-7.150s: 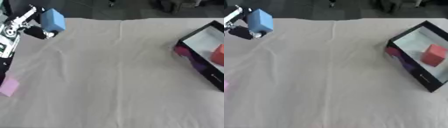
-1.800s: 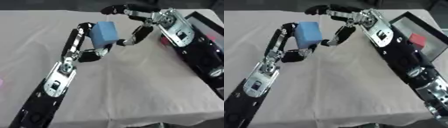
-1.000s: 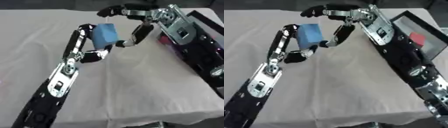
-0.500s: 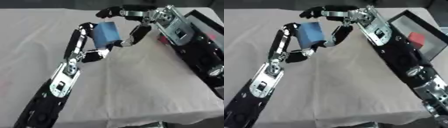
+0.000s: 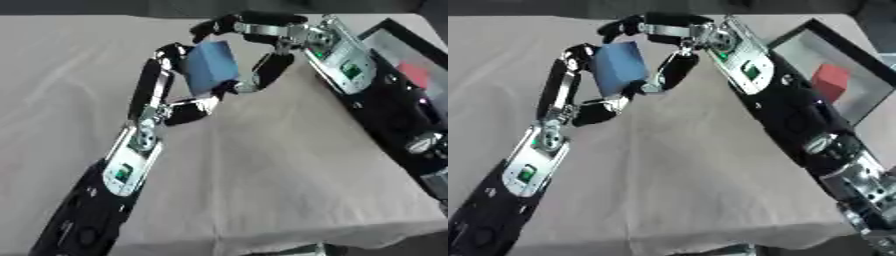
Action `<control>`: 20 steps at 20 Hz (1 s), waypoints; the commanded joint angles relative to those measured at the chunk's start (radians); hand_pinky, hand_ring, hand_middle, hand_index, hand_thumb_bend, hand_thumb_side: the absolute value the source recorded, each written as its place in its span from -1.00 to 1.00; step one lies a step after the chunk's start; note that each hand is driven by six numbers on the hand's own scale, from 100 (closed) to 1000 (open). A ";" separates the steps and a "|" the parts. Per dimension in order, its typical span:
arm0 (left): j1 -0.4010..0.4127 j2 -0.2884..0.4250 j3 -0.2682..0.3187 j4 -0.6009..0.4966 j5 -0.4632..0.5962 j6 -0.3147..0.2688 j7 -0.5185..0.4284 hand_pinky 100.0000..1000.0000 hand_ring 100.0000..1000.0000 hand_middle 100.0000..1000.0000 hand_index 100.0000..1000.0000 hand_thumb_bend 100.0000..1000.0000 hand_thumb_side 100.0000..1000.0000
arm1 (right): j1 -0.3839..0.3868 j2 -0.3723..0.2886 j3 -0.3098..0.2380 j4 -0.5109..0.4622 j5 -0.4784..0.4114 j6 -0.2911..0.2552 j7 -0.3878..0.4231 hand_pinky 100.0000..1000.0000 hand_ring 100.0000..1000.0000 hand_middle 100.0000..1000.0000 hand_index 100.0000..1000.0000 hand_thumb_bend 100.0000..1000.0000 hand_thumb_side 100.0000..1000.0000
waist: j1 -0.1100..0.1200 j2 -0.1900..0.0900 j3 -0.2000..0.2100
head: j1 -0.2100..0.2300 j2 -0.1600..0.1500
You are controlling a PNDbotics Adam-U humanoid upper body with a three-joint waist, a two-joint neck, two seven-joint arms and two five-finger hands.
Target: Pick up the objects with one hand, pass them to the other hand, and then place them into the box on the other side of the table.
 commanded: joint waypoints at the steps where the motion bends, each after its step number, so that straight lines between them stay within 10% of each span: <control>1: -0.021 -0.021 -0.010 -0.014 -0.002 -0.003 0.001 0.11 -0.14 -0.16 0.05 -1.00 -0.96 | -0.021 -0.006 -0.013 -0.003 0.002 0.017 -0.036 1.00 1.00 0.47 0.70 -0.73 -1.00 | 0.000 -0.014 0.000 | 0.000 -0.006; 18: -0.017 -0.029 -0.014 -0.007 0.034 0.007 0.004 0.14 -0.12 -0.12 0.13 -1.00 -1.00 | -0.018 -0.005 -0.011 -0.017 -0.069 0.067 -0.144 0.86 0.98 0.20 0.42 -0.85 -1.00 | 0.002 -0.009 -0.003 | -0.003 -0.014; 20: -0.016 -0.029 -0.013 -0.002 0.032 0.012 0.005 0.21 -0.04 0.01 0.31 -0.75 -0.96 | -0.016 -0.004 -0.013 -0.015 -0.075 0.070 -0.143 0.86 0.98 0.16 0.40 -0.83 -1.00 | 0.002 -0.009 -0.003 | -0.004 -0.015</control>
